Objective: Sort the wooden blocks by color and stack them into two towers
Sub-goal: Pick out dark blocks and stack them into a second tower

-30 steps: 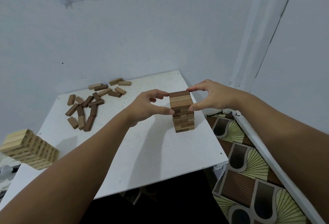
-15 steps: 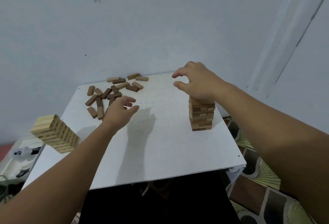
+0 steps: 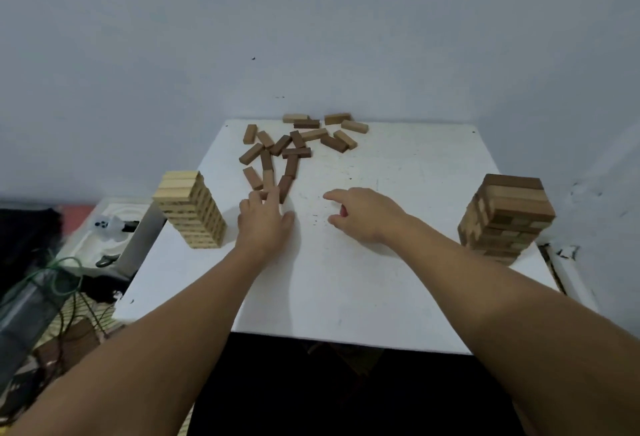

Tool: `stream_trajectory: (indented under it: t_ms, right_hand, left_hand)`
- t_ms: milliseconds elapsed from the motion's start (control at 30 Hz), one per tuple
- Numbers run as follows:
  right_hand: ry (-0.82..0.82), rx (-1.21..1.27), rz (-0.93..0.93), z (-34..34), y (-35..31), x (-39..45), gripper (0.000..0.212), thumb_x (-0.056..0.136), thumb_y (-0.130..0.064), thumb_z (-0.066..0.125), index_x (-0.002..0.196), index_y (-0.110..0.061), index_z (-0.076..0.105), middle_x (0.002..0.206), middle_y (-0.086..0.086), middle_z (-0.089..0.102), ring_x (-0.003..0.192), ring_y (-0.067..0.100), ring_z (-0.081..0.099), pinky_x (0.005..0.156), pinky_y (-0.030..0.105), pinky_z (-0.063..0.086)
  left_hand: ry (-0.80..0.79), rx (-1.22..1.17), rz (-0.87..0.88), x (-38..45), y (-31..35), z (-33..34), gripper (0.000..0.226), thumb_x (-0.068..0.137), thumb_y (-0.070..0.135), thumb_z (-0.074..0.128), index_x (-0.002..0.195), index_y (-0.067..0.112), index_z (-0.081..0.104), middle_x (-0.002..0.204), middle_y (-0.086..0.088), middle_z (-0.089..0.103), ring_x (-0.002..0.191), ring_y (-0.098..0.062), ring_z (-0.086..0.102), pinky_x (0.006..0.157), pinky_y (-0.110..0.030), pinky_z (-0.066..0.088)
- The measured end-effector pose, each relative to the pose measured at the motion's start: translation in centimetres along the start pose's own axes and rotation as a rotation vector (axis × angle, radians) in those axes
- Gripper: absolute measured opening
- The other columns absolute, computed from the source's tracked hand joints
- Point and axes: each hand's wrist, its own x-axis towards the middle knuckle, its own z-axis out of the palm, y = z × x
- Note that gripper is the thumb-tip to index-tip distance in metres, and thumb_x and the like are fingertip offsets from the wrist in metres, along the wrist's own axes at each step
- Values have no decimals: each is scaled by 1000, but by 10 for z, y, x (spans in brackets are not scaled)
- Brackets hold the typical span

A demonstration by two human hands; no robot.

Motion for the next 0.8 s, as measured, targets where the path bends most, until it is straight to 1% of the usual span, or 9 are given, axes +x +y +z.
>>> stream_trajectory:
  t_ms: [100,200,267,367,467,567,667,733,800]
  right_hand:
    - [12,7,-16,13,-5,15,54,104,-43,50,156,-40,35,134,0,56,122,23,54,96,40,49]
    - [44,-12,-39,19,-13,33,55,105,-45,49,157,-40,33,135,4,52,123,26,52,97,43,50]
    - [66,-21,-48,21,-18,45,55,105,-45,46,158,-40,31,140,7,48,128,29,47,99,46,49]
    - [101,-19,-56,23,-26,62,55,107,-40,43,159,-41,27,141,7,44,128,27,42,101,47,46]
    - [103,-53,-48,24,-31,76,61,106,-31,43,162,-40,19,137,7,43,123,26,42,102,45,44]
    - [72,-79,-13,24,-34,90,67,104,-26,41,163,-41,14,136,7,40,121,26,41,101,43,37]
    - [48,-99,22,23,-34,99,64,103,-27,40,162,-43,18,138,8,39,124,27,42,103,44,33]
    - [80,-73,20,24,-32,100,59,104,-28,39,159,-42,26,136,7,41,123,26,44,103,45,35]
    - [148,-35,9,28,-27,98,52,104,-29,42,154,-40,38,131,5,44,119,25,46,102,44,38]
  left_hand:
    - [71,-45,-16,7,-7,8,66,102,33,48,162,27,21,132,-15,44,120,-38,40,105,-48,38]
    - [150,-119,-17,6,-11,16,65,102,37,49,161,29,25,125,-12,43,117,-32,41,106,-45,40]
    - [171,-152,-29,4,-10,17,62,101,40,53,159,29,33,128,-8,38,122,-28,37,110,-42,40]
    - [187,-150,-18,4,-10,17,53,99,41,58,149,25,46,141,-8,34,132,-28,30,114,-45,37]
    - [203,-124,3,5,-11,19,40,98,38,59,135,22,54,151,-7,35,139,-28,25,117,-48,31]
    - [203,-123,19,6,-12,21,26,99,39,56,118,21,57,150,-3,42,140,-25,26,116,-46,30]
    - [208,-140,23,8,-13,21,21,103,41,53,116,27,59,139,4,49,132,-21,32,111,-44,34]
    - [197,-135,33,8,-14,20,22,105,39,50,123,31,59,136,7,50,129,-20,33,109,-42,34]
    - [183,-132,35,9,-13,19,24,105,37,51,127,32,61,137,7,51,129,-21,35,109,-40,33]
